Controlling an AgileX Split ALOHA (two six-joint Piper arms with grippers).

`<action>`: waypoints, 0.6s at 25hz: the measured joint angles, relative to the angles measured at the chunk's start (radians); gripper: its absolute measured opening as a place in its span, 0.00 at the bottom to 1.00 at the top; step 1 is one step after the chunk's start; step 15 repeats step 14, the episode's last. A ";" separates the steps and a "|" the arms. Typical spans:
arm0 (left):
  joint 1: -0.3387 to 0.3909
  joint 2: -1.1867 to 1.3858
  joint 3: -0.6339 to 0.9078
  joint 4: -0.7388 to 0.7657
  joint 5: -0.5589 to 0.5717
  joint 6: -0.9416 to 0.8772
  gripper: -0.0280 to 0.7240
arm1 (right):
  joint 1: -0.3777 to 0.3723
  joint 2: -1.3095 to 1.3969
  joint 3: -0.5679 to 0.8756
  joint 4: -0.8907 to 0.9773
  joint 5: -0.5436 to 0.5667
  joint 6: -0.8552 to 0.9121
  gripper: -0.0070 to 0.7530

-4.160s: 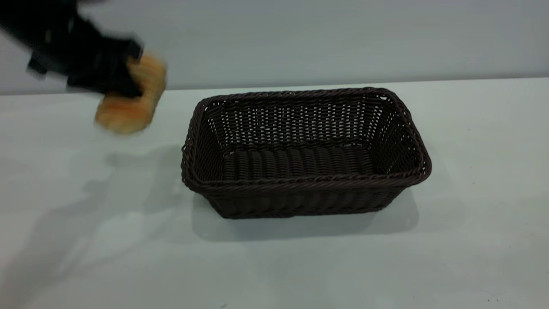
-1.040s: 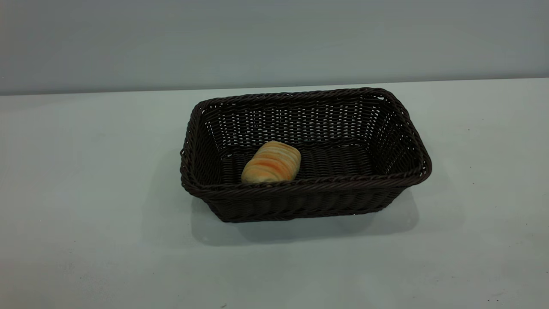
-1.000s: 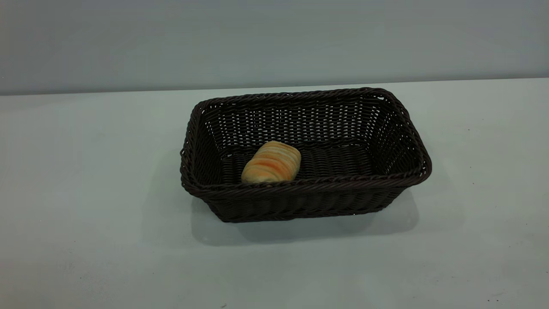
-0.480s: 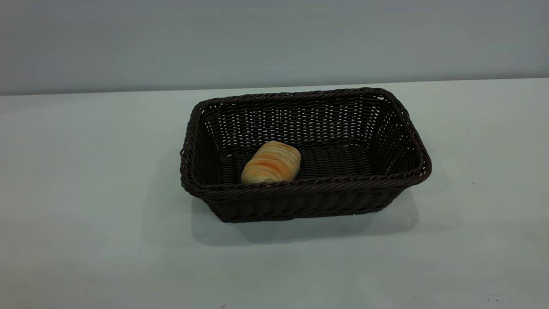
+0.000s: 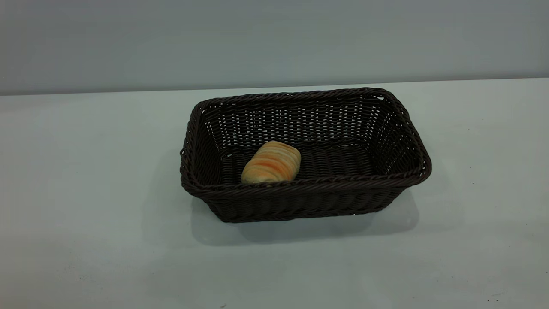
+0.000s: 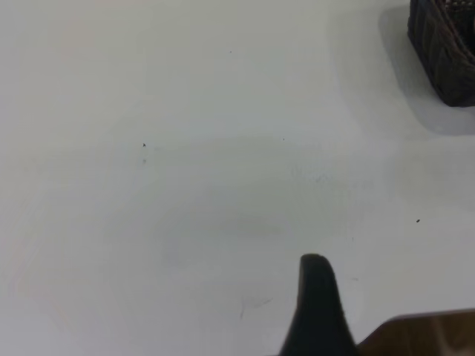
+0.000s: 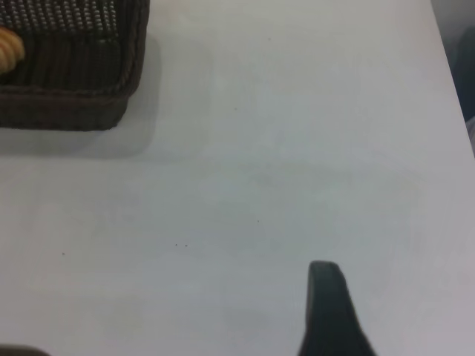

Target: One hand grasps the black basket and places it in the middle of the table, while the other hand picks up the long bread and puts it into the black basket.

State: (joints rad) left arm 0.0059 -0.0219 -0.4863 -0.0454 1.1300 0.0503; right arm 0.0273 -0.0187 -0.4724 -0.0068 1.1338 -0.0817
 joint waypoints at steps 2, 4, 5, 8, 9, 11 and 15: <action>0.000 0.000 0.000 0.000 0.000 0.000 0.79 | 0.000 0.000 0.000 0.001 0.000 0.000 0.64; 0.000 0.000 0.000 0.000 0.000 0.000 0.79 | 0.000 0.000 0.000 0.007 0.000 0.000 0.64; 0.000 0.000 0.000 0.000 0.000 0.000 0.79 | 0.000 0.000 0.000 0.007 0.000 0.000 0.64; 0.000 0.000 0.000 0.000 0.000 0.000 0.79 | 0.000 -0.001 0.000 0.007 0.000 0.000 0.64; 0.000 0.000 0.000 0.000 0.000 0.000 0.79 | 0.000 -0.001 0.000 0.007 0.000 0.000 0.64; 0.000 0.000 0.000 0.000 0.000 0.000 0.79 | 0.000 -0.001 0.000 0.007 0.000 0.000 0.64; 0.000 0.000 0.000 0.000 0.000 0.000 0.79 | 0.000 -0.001 0.000 0.007 0.000 0.000 0.64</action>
